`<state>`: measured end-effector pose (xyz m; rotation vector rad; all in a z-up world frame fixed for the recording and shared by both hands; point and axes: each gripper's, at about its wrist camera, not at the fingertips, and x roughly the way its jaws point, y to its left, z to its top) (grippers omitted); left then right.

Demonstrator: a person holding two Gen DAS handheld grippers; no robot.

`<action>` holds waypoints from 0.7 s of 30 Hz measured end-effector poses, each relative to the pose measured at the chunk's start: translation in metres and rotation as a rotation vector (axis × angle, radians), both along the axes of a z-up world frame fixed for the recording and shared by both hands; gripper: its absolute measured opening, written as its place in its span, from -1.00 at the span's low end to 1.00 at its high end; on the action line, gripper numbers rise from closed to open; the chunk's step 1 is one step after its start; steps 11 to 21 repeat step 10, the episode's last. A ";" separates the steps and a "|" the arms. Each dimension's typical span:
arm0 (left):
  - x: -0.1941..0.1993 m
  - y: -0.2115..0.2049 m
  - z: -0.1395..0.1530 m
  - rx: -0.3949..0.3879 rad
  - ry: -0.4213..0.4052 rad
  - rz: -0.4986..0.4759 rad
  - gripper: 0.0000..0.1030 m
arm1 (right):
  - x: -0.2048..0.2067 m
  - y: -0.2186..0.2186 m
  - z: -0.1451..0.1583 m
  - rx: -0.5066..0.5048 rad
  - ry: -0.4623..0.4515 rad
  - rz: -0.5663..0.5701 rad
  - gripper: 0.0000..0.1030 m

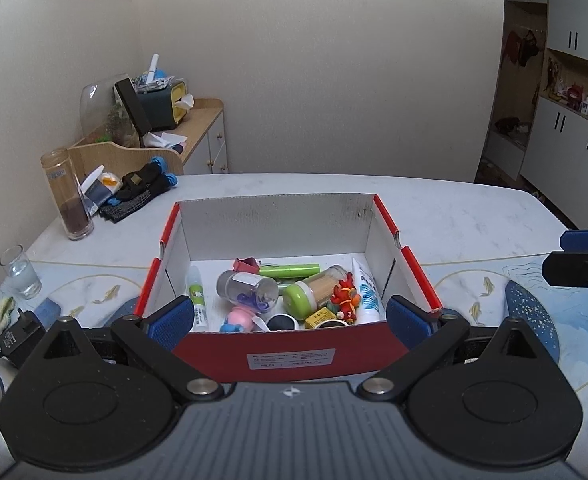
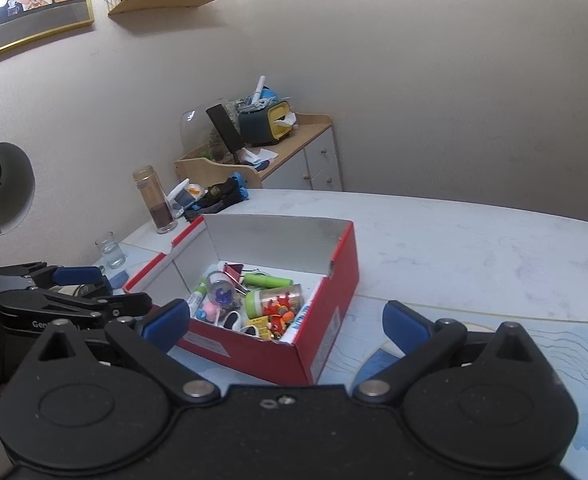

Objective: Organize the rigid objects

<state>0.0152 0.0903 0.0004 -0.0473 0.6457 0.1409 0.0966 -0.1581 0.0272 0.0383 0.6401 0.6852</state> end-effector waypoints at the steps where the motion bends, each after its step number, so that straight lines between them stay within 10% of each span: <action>1: 0.000 -0.001 0.000 -0.004 -0.001 0.001 1.00 | 0.001 -0.002 -0.001 -0.001 0.002 -0.004 0.99; 21: 0.005 -0.013 -0.001 -0.012 0.011 0.014 1.00 | 0.005 -0.032 -0.012 -0.055 -0.002 -0.064 0.99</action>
